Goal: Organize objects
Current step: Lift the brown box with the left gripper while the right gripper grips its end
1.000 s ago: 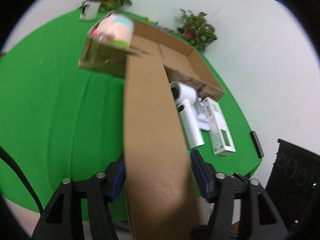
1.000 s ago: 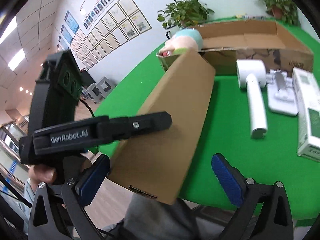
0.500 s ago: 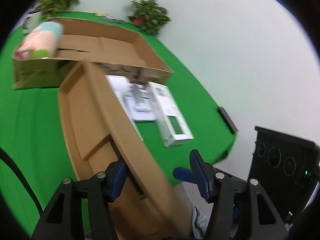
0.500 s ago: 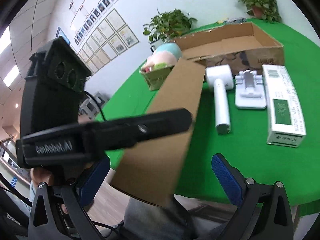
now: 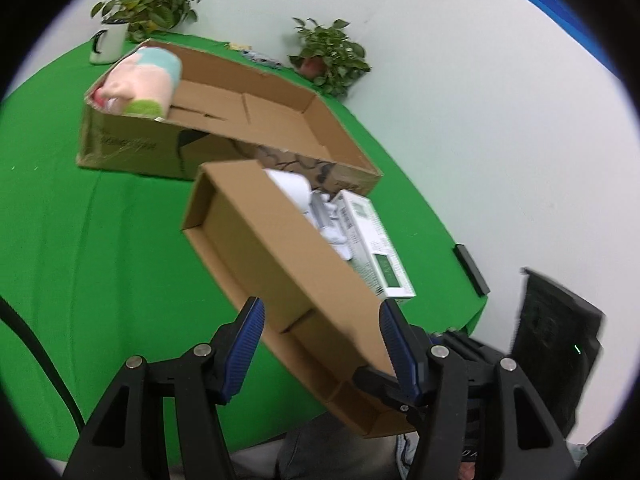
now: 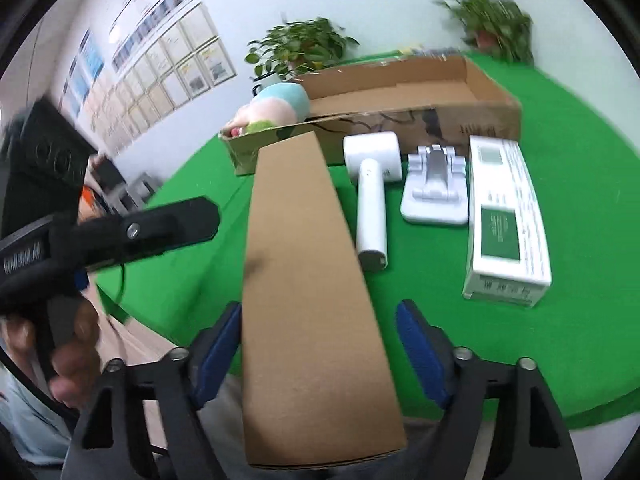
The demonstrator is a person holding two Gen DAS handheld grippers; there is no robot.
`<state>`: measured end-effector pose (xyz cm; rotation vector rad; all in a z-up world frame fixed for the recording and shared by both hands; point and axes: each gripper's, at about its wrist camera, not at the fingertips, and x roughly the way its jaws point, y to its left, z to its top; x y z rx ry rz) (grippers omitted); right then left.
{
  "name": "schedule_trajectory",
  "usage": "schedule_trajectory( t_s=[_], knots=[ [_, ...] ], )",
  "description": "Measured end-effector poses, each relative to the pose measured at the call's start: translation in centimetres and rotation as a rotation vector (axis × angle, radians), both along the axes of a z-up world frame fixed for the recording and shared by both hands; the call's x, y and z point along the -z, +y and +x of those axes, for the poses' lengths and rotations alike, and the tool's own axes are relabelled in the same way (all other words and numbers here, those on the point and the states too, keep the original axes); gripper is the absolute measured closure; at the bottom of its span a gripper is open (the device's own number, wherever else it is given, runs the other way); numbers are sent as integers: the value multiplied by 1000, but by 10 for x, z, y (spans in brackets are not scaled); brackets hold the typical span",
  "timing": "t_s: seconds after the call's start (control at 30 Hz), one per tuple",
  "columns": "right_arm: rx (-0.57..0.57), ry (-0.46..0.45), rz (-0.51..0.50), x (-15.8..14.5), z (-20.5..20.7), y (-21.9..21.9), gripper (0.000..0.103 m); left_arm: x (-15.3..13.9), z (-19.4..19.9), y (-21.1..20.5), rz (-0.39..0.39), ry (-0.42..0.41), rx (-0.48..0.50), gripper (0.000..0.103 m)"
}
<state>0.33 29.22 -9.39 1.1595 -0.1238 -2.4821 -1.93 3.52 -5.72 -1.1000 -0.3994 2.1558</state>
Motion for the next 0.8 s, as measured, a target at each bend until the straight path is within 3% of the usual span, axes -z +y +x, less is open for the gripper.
schedule_trajectory(
  t_s=[0.1,0.2,0.3,0.47,0.53,0.6,0.67,0.8],
  knots=[
    [-35,66,129,-2,9,-19,42,15,-2,-6,-9,-55,-14,45],
    [-24,56,104,-2,10,-17,43,34,-5,-13,-4,-115,-24,45],
    [11,0,-13,-2,3,-4,43,42,-3,-23,11,-147,-40,45],
    [19,-235,-433,21,-19,20,44,40,4,-34,17,-143,-58,45],
    [12,-279,-509,30,-22,20,43,39,6,-37,16,-133,-72,45],
    [23,-281,-509,32,-22,20,36,39,5,-39,15,-134,-86,45],
    [82,-260,-444,31,-21,26,13,40,3,-38,18,-141,-97,45],
    [149,-110,-276,9,-11,42,11,40,1,-28,13,-132,-69,45]
  ],
)
